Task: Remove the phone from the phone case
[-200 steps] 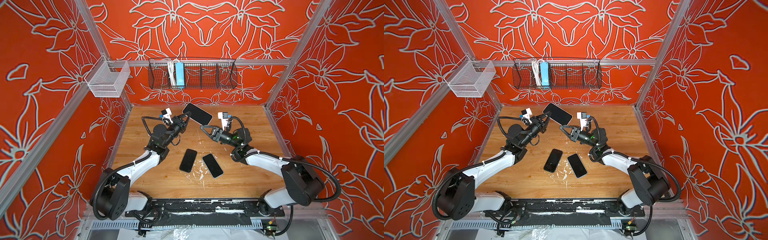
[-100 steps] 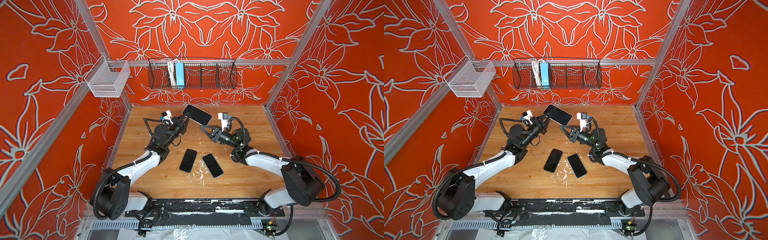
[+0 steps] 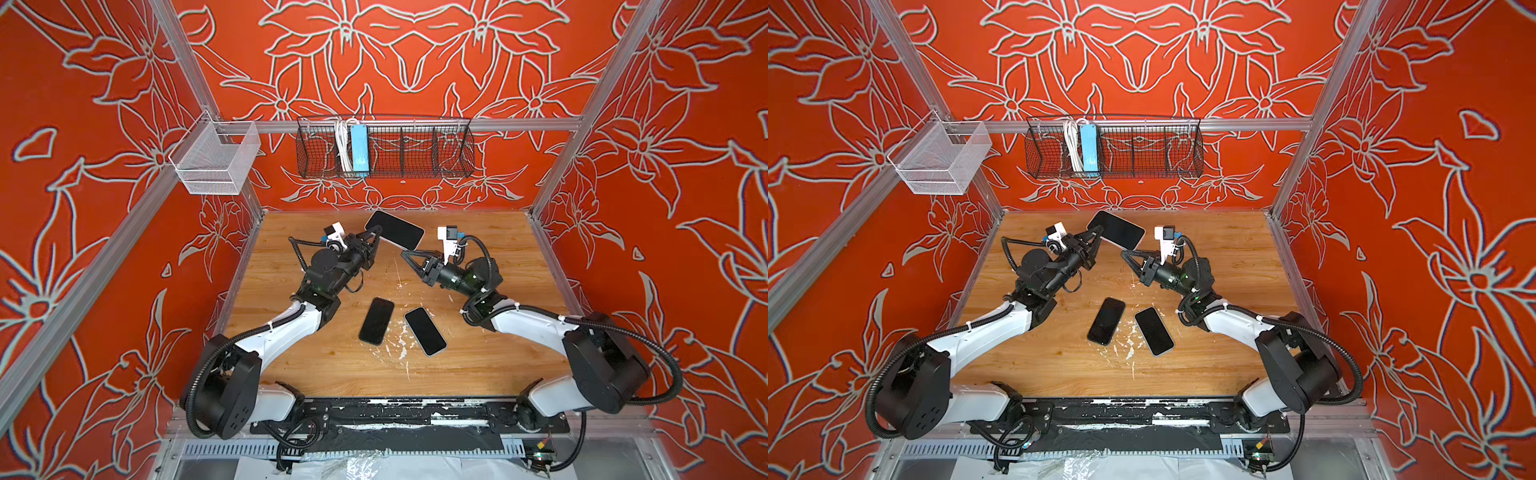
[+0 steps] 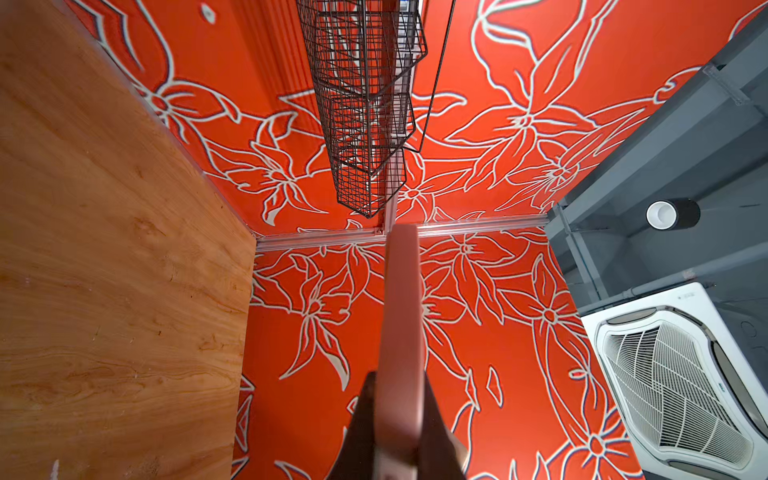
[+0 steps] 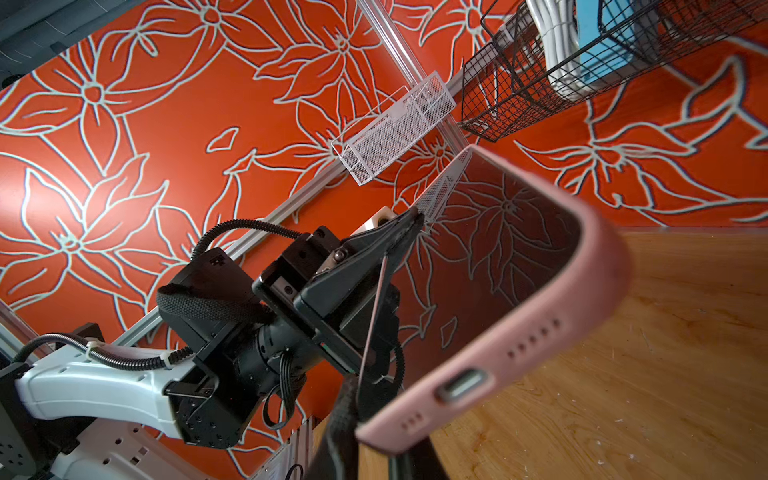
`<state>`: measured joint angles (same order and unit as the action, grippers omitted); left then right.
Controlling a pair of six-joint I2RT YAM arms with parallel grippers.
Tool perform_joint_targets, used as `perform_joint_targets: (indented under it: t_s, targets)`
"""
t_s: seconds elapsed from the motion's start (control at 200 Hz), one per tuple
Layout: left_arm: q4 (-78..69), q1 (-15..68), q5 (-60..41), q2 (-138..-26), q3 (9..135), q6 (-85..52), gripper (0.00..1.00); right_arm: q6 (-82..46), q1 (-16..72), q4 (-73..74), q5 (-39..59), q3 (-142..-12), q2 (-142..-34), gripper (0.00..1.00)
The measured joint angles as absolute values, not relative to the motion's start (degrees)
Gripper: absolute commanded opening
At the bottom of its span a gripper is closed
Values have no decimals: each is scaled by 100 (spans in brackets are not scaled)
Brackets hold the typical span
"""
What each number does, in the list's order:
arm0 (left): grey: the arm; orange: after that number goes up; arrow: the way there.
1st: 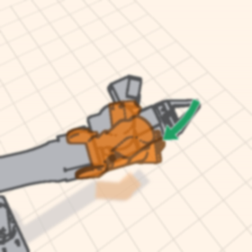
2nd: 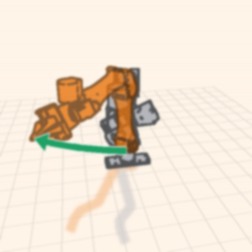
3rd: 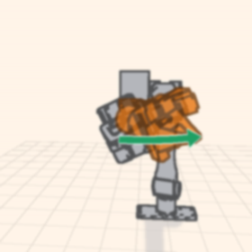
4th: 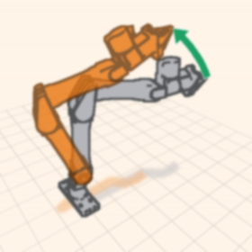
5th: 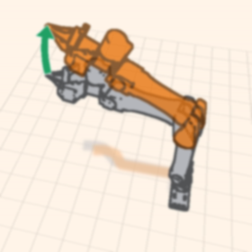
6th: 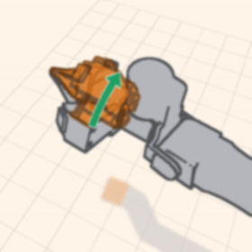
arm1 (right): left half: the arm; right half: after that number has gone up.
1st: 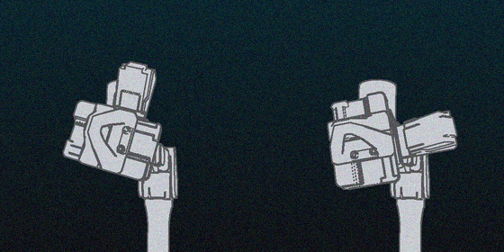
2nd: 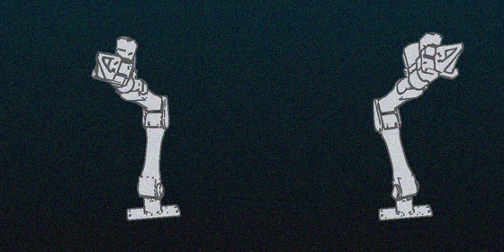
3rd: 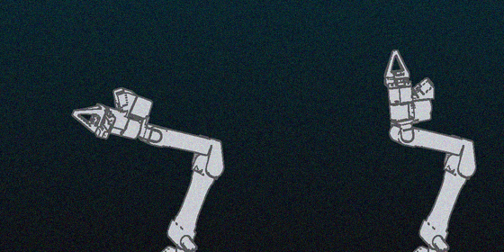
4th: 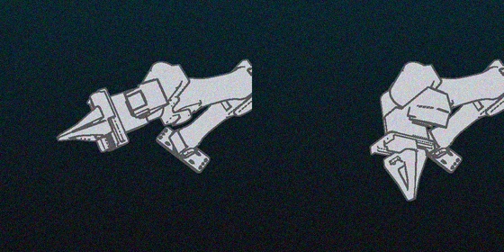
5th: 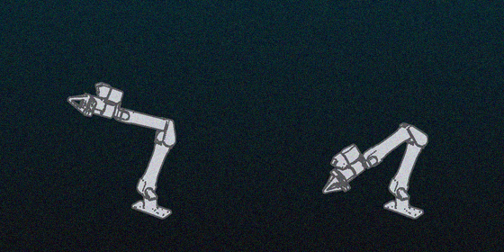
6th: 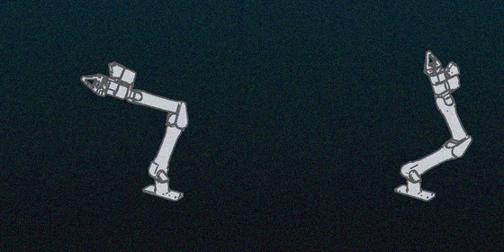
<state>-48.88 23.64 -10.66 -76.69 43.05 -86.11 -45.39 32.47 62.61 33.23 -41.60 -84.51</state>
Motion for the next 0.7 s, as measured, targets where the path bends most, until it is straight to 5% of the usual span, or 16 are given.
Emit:
perform_joint_targets:
  t_s: [0.696]
  targets:
    - [-5085,2530,-1236,-7638,4278,-8833,0,-4665,2950,6178,3212,-4073,-8641,0]
